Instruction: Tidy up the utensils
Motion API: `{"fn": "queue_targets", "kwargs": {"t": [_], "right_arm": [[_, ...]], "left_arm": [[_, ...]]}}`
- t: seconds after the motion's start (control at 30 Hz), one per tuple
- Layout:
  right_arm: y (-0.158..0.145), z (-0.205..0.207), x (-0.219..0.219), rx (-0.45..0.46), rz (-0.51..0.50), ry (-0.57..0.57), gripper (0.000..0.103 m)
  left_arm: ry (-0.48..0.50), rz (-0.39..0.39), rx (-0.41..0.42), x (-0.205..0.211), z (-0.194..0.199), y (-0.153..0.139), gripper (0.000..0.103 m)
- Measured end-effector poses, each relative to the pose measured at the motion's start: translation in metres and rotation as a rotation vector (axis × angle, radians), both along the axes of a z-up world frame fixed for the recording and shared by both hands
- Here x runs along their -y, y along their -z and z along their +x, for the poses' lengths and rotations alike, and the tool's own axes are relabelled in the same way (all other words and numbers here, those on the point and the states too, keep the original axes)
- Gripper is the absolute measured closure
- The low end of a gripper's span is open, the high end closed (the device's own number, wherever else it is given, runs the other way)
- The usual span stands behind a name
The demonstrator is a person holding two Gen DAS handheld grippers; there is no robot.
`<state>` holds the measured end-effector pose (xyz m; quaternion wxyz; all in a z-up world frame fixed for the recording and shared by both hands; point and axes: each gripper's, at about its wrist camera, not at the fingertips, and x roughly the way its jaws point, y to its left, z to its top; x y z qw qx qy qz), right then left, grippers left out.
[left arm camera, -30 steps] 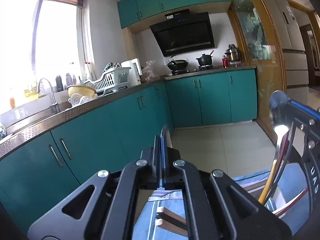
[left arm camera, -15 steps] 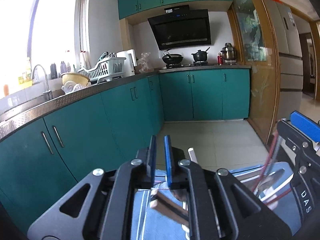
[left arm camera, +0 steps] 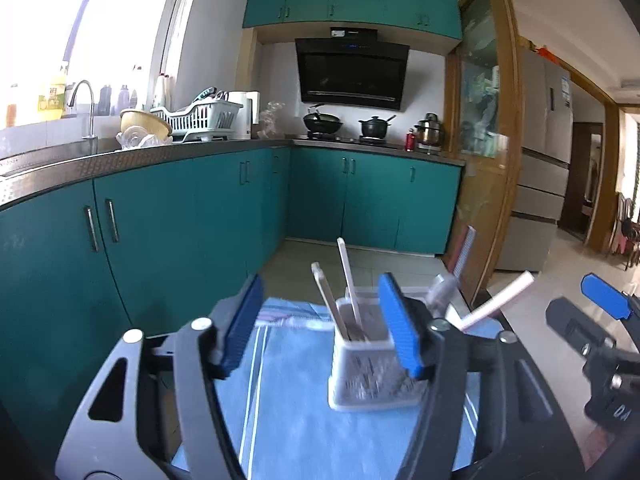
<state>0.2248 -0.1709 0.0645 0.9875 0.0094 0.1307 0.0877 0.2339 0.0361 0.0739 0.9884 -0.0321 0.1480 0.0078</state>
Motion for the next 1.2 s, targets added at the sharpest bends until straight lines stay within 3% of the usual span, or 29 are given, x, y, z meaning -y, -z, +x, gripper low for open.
{"fn": "queue_targets", "kwargs": {"t": [0.23, 0.43, 0.67, 0.9, 1.2], "right_arm": [[0.026, -0.075, 0.006, -0.016, -0.009, 0.073, 0.004], [0.041, -0.151, 0.008, 0.003, -0.047, 0.15, 0.003], [0.053, -0.216, -0.007, -0.006, -0.088, 0.155, 0.003], [0.053, -0.255, -0.016, 0.029, -0.106, 0.178, 0.003], [0.047, -0.259, -0.008, 0.023, -0.046, 0.19, 0.003]], "left_arm": [[0.037, -0.005, 0.01, 0.007, -0.087, 0.016, 0.018], [0.067, -0.017, 0.035, 0.009, -0.164, 0.025, 0.009], [0.054, 0.053, 0.069, 0.013, -0.24, 0.038, 0.004], [0.042, 0.085, 0.083, 0.01, -0.282, 0.044, 0.004], [0.046, 0.071, 0.094, -0.001, -0.287, 0.04, 0.004]]}}
